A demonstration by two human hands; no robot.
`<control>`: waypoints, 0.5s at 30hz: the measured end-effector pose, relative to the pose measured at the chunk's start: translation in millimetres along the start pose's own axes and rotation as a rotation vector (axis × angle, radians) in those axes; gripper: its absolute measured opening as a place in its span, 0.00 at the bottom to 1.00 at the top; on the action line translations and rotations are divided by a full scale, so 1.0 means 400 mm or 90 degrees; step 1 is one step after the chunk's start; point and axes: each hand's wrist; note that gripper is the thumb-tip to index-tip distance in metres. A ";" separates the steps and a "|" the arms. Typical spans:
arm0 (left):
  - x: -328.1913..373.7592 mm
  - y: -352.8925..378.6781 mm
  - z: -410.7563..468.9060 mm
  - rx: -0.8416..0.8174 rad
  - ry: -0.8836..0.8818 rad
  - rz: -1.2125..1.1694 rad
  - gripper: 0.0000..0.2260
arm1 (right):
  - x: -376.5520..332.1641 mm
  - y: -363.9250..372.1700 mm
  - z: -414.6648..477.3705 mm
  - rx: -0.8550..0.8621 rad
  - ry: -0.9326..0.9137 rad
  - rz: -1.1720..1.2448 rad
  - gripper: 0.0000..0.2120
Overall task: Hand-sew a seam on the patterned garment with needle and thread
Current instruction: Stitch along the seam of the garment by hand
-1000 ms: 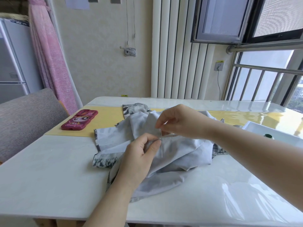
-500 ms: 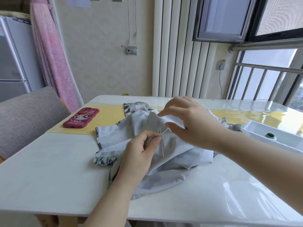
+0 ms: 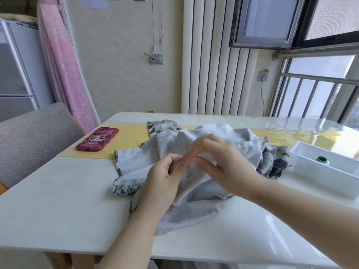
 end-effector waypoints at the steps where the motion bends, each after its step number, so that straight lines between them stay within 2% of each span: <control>1: -0.002 -0.001 0.001 0.011 -0.002 0.016 0.15 | -0.021 -0.003 0.004 0.004 0.080 0.145 0.03; 5: -0.006 -0.004 0.003 0.054 0.019 0.083 0.07 | -0.107 -0.054 0.026 -0.031 0.311 0.792 0.04; 7: -0.007 -0.004 0.001 0.056 0.031 0.086 0.06 | -0.128 -0.098 0.033 -0.074 0.399 0.890 0.03; 9: -0.007 -0.004 -0.001 0.054 0.041 0.087 0.07 | -0.122 -0.121 0.032 -0.084 0.448 0.838 0.04; 10: -0.006 -0.003 -0.002 0.052 0.042 0.086 0.07 | -0.112 -0.121 0.029 -0.072 0.467 0.764 0.06; 13: -0.003 -0.001 -0.006 0.047 0.031 0.086 0.06 | -0.084 -0.072 0.011 -0.074 0.461 0.371 0.06; 15: 0.000 0.001 -0.006 0.046 0.024 0.084 0.06 | -0.068 -0.029 -0.001 -0.097 0.390 0.136 0.08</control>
Point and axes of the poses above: each hand's wrist, its own z-axis towards the middle knuckle, its own y-axis out of the palm, x = y × z, and after that the axes turned 7 degrees about -x, right-handed
